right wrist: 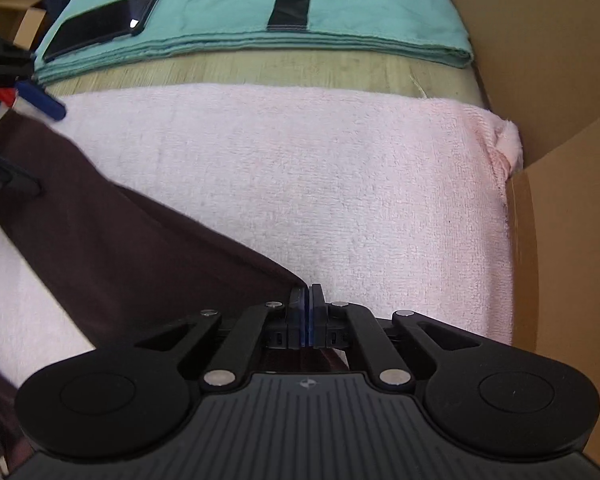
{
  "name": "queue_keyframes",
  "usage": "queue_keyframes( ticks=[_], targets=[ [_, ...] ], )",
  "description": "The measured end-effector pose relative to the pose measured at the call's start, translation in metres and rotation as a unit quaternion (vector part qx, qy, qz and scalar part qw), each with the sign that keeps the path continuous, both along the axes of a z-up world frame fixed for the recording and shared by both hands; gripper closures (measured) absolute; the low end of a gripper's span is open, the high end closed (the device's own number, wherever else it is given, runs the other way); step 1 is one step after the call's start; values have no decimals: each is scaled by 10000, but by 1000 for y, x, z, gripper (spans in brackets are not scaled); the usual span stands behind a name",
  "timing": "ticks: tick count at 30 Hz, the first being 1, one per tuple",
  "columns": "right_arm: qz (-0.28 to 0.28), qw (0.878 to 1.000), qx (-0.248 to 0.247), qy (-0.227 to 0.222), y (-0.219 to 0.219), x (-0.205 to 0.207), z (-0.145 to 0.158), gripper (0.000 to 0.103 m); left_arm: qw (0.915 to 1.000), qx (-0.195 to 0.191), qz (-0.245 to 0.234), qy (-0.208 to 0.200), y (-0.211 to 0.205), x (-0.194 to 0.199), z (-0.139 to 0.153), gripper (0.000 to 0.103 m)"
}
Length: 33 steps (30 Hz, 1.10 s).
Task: Fold clothes
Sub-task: 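Lay the sleeve across the body with the right gripper and open it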
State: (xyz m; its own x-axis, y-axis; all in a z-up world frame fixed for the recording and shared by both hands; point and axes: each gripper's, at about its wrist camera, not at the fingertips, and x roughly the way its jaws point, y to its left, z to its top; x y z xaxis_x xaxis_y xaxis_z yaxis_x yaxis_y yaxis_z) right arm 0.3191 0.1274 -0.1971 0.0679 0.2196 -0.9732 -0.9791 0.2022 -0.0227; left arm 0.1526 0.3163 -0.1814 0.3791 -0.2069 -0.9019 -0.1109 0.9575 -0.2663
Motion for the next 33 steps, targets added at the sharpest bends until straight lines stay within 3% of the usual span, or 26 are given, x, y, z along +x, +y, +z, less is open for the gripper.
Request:
queue_keyframes(
  ticks=[2,4,9,12,16,20,24,30,33],
  targets=[
    [-198,9997,161,-44,-4,1,6,85,9999,68,-89,14,-1,-2,1,16],
    [-479,9974,506,-197,-13,3,19,60,9999,122,-101,53,0,-8,2,16],
    [-1445,9812,1230,-339,-42,-9,56,58,9998,-86,143,65,11,-30,13,16],
    [-2087,9604,1833,-242,-61,-35,69,51,9994,-166,281,79,15,-45,20,16],
    [-2825,9279,2401,399,-76,-80,59,51,9985,-369,397,122,18,-63,23,16],
    [-3315,9046,2390,1214,-68,-125,23,55,9956,-622,668,197,23,-87,19,16],
    [-3727,8708,2234,2299,-52,-157,-9,61,9925,-713,933,332,27,-109,12,16],
    [-3681,8554,2119,2964,-21,-185,-16,59,9925,-673,954,374,22,-122,8,16],
    [-3691,8491,2158,3104,-9,-188,-15,52,9922,-698,969,357,21,-127,8,16]
  ],
)
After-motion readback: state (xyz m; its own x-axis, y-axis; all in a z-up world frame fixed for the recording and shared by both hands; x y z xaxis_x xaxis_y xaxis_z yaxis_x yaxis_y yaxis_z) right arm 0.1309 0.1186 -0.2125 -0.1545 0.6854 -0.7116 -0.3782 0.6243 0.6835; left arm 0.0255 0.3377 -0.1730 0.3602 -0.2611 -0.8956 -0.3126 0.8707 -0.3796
